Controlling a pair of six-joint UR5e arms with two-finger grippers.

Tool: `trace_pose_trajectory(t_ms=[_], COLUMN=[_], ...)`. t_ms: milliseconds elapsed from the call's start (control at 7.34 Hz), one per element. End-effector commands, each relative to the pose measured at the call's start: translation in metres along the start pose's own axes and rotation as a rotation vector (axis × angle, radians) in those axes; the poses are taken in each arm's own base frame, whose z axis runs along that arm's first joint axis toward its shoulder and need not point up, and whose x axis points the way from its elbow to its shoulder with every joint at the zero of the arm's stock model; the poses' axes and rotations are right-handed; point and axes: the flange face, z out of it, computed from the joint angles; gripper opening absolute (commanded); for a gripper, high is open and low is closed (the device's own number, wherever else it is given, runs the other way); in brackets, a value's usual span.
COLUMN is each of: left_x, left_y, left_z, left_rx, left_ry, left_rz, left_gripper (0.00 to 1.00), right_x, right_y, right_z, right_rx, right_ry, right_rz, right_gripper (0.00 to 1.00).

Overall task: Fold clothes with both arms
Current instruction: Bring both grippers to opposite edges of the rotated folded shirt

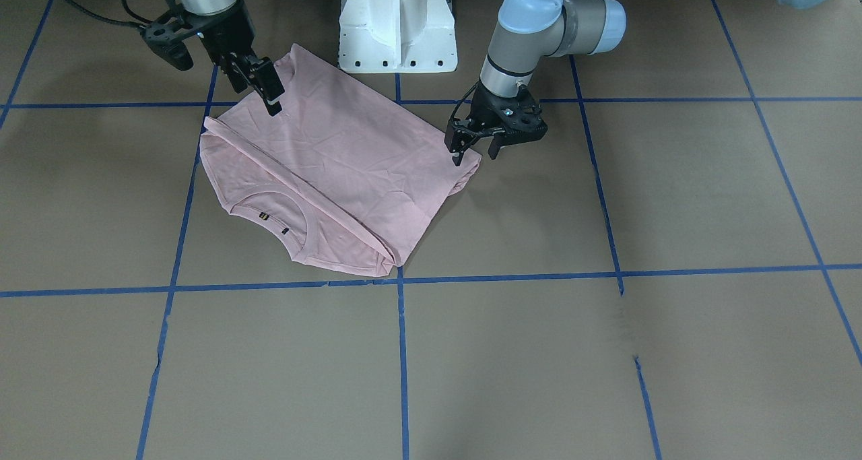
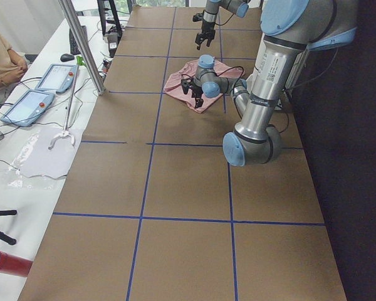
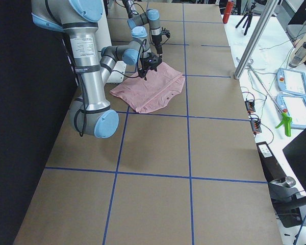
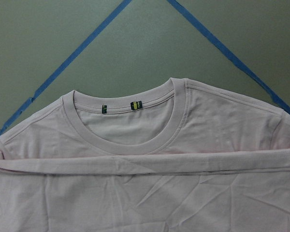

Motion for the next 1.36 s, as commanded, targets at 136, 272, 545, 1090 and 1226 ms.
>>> trace_pose_trajectory(t_ms=[136, 272, 545, 1090, 1226], left_x=[-0.004, -0.008, -0.009, -0.012, -0.012], left_y=[0.015, 0.015, 0.018, 0.019, 0.020], left_z=[0.015, 0.027, 0.031, 0.033, 0.033], left_rx=[-0.018, -0.019, -0.024, -0.026, -0.028], left_ry=[-0.028, -0.050, -0.057, -0.063, -0.063], left_rz=[0.012, 0.010, 0.013, 0.014, 0.014], left_gripper=[0.71, 0.70, 0.67, 0.56, 0.52], right_x=[0.000, 0.000, -0.001, -0.001, -0.001], right_y=[-0.003, -0.002, -0.001, -0.002, -0.002], right_z=[0.006, 0.007, 0.006, 0.006, 0.006], right_rx=[0.009, 0.008, 0.006, 0.007, 0.007], right_ry=[0.010, 0.011, 0.010, 0.010, 0.010], right_rz=[0.002, 0.001, 0.000, 0.001, 0.001], right_gripper=[1.00, 1.00, 1.00, 1.00, 1.00])
